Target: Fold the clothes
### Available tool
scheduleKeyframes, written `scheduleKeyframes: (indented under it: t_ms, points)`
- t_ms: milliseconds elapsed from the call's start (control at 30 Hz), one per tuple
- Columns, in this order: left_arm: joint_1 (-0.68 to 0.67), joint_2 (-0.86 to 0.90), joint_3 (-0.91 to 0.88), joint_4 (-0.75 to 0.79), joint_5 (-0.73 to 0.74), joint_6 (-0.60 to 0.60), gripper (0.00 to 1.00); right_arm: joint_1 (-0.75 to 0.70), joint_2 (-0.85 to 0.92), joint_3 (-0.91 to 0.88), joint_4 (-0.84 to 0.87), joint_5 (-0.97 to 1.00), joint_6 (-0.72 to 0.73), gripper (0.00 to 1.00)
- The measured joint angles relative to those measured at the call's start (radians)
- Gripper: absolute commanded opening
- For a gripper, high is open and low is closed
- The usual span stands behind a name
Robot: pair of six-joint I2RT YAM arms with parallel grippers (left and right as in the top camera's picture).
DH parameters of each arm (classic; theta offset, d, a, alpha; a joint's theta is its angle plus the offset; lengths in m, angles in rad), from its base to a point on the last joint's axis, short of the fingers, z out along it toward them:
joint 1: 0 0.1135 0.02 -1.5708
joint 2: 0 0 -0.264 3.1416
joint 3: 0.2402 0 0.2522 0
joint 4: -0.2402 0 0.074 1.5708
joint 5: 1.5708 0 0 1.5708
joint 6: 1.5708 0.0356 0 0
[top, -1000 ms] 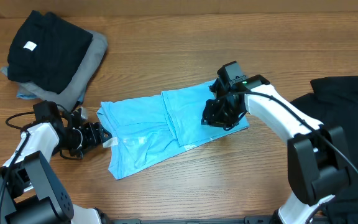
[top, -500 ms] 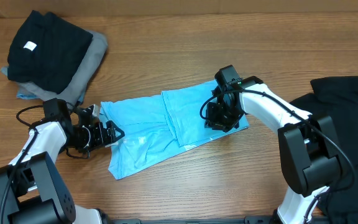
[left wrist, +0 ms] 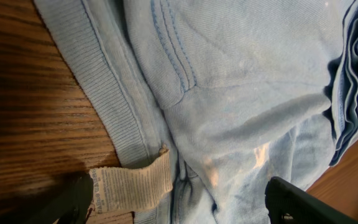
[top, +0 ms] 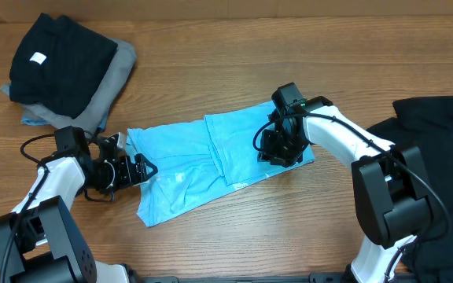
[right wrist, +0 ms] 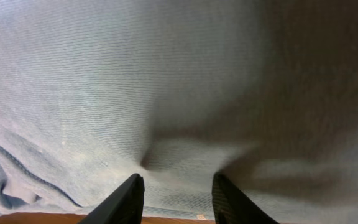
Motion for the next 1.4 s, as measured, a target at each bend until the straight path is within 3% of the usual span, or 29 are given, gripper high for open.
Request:
scheduleKeyframes:
  t_ms: [267,600,767,900,1400]
  points:
    - [-0.006,-0.007,-0.017,0.084,0.008,-0.047,0.94,0.0,0.0,0.0,0.0,0.0,-0.005,0.44]
    - [-0.021,0.051,-0.027,0.194,0.08,-0.095,0.77,0.0,0.0,0.0,0.0,0.0,-0.008,0.43]
    - [-0.023,0.078,-0.021,0.195,0.131,-0.094,0.77,0.0,0.0,0.0,0.0,0.0,-0.008,0.43]
    - [-0.023,0.083,-0.013,0.163,0.142,-0.081,0.84,0.0,0.0,0.0,-0.002,0.0,-0.01,0.43]
    - [-0.028,0.083,-0.006,0.138,0.141,-0.08,0.85,0.0,0.0,0.0,-0.005,0.0,-0.016,0.39]
